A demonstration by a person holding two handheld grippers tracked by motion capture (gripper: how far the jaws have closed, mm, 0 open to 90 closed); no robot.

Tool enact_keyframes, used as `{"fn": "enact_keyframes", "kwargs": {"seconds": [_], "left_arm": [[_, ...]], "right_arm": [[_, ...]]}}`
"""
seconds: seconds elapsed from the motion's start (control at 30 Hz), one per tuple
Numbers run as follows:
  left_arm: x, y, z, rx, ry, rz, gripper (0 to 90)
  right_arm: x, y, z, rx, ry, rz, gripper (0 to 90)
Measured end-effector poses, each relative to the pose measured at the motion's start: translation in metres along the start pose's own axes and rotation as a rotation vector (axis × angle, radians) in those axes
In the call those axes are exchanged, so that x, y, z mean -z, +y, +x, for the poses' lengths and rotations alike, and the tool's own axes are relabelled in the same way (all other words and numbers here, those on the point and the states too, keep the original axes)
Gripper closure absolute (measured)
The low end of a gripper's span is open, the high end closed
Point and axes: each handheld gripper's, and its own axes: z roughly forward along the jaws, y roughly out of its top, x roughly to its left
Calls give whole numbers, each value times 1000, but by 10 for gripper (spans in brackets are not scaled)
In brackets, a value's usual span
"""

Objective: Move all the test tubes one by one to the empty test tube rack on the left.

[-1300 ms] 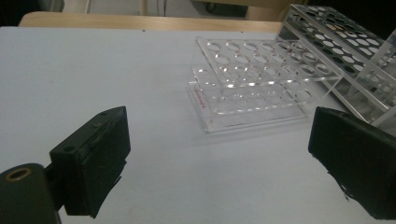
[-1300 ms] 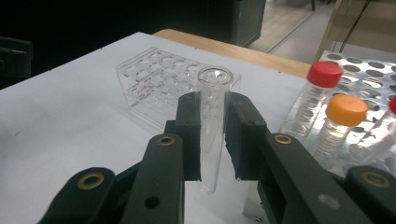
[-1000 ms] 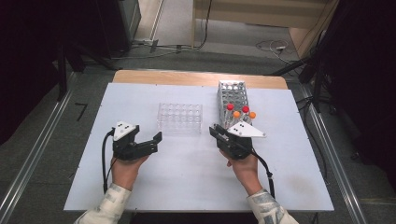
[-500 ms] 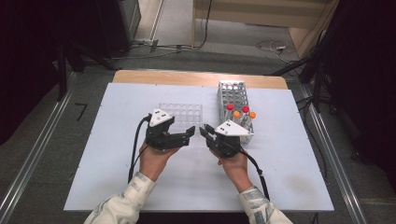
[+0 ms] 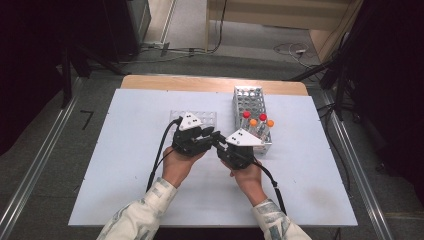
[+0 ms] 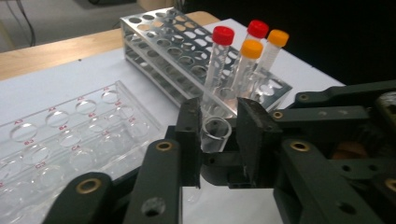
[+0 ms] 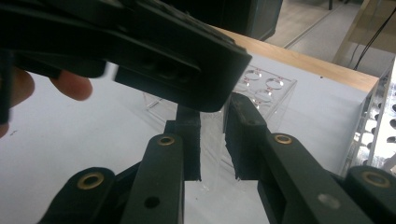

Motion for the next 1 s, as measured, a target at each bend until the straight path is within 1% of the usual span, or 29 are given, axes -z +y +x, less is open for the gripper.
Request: {"fn": "enact_keyframes", "kwargs": {"seconds": [0.07, 0.2, 0.3, 0.33, 0.37, 0.4, 0.47, 0.5, 0.57, 0.67, 0.7, 0.77, 0.83, 0.9, 1.0], "left_arm": [[0, 0, 2, 1, -3, 3, 740], [-1, 0, 1, -6, 13, 3, 756], [-1, 2, 2, -13, 11, 4, 768], [-2, 3, 1, -17, 15, 2, 769], [-2, 5, 1, -26, 15, 6, 769], [-2, 6, 1, -24, 16, 4, 768], [-2, 11, 1, -30, 18, -4, 769], [-2, 13, 0, -29, 19, -9, 768], [-1, 18, 0, -35, 22, -12, 768], [-2, 23, -1, -39, 21, -15, 768], [-3, 25, 0, -41, 23, -17, 768], [-3, 27, -1, -42, 23, -24, 768], [-3, 29, -1, -40, 24, -20, 768], [-4, 30, 0, -36, 26, -21, 768], [-5, 34, 1, -31, 31, -21, 768]], "right_arm": [[0, 0, 1, 5, -4, 0, 733], [-2, 0, 1, 13, -10, 0, 733], [-2, 1, 0, 4, -7, 3, 717], [-1, 1, -1, -2, 4, 6, 656], [-2, 1, -2, -4, 27, 13, 597], [-2, 1, -3, -8, 38, 23, 554], [0, 0, -3, -3, 30, 46, 468], [2, 0, -4, 4, 30, 56, 456], [7, -1, -5, 12, 42, 63, 443], [18, -2, -4, 34, 47, 79, 376], [20, -2, -5, 36, 47, 75, 366], [27, -5, -6, 30, 42, 70, 329], [34, -8, -10, 15, 33, 72, 300], [39, -13, -15, 2, 18, 75, 286], [50, -20, -21, -22, 4, 68, 280]]}}
